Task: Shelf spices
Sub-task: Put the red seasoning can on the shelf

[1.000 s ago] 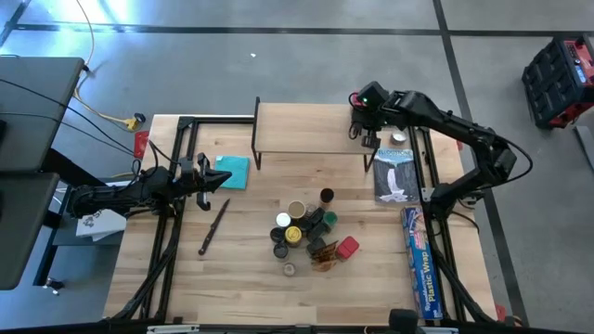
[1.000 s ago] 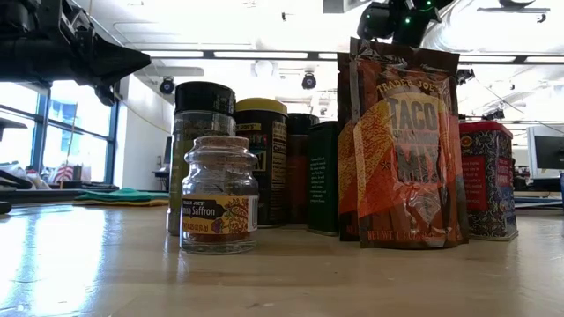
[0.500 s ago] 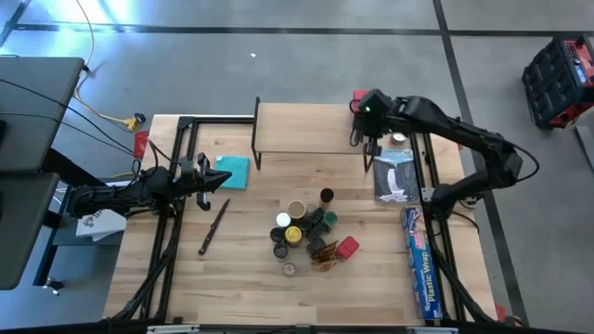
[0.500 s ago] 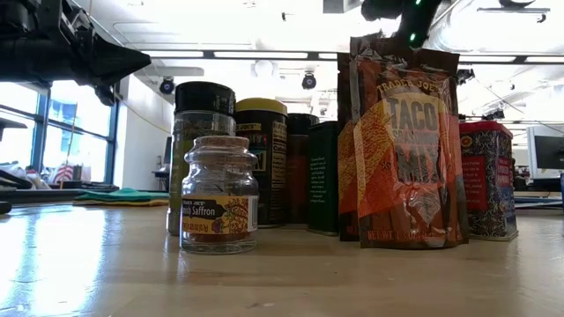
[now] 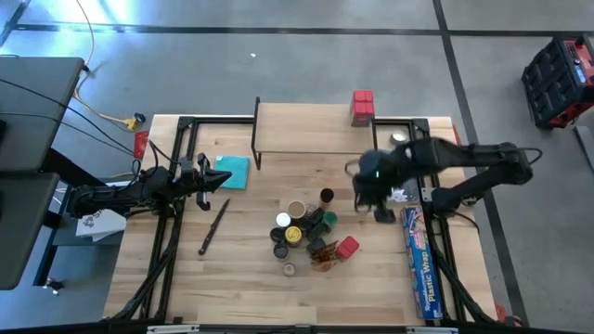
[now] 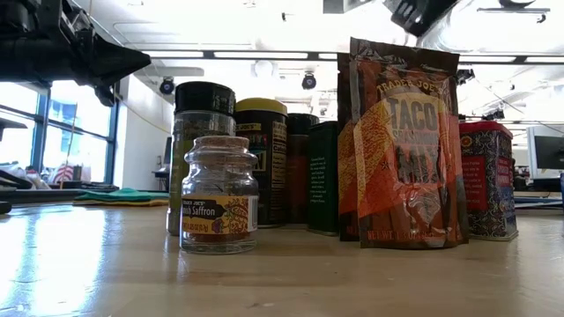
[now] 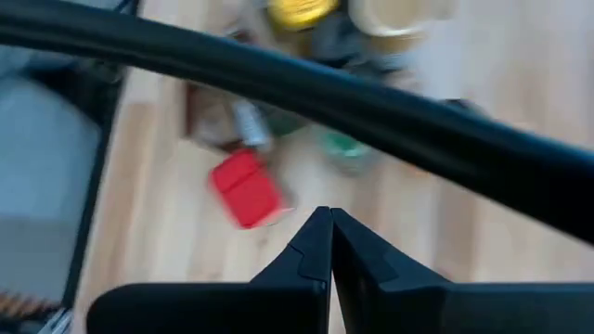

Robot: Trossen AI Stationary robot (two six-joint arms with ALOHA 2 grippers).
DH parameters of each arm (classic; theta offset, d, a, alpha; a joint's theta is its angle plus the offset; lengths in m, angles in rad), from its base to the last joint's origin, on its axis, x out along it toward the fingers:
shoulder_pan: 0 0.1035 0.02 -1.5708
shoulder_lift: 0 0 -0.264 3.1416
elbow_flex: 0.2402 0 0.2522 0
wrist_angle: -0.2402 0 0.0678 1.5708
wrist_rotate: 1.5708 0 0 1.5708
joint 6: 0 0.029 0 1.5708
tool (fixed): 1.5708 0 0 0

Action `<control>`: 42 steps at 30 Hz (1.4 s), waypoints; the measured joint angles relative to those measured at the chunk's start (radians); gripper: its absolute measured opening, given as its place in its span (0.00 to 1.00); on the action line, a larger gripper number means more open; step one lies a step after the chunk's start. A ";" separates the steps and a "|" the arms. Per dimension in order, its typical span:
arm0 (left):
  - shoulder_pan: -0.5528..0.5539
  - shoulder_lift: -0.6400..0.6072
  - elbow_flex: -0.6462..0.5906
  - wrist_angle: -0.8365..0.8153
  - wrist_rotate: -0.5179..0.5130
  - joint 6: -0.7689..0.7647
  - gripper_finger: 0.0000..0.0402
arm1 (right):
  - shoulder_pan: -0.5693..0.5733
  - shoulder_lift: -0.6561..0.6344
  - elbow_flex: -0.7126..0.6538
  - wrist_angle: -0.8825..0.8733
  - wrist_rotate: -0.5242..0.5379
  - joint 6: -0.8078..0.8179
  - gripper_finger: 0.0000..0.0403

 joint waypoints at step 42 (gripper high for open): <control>0.000 0.000 0.000 -0.002 0.000 0.000 0.00 | 0.347 0.466 0.001 0.118 0.227 -0.107 0.73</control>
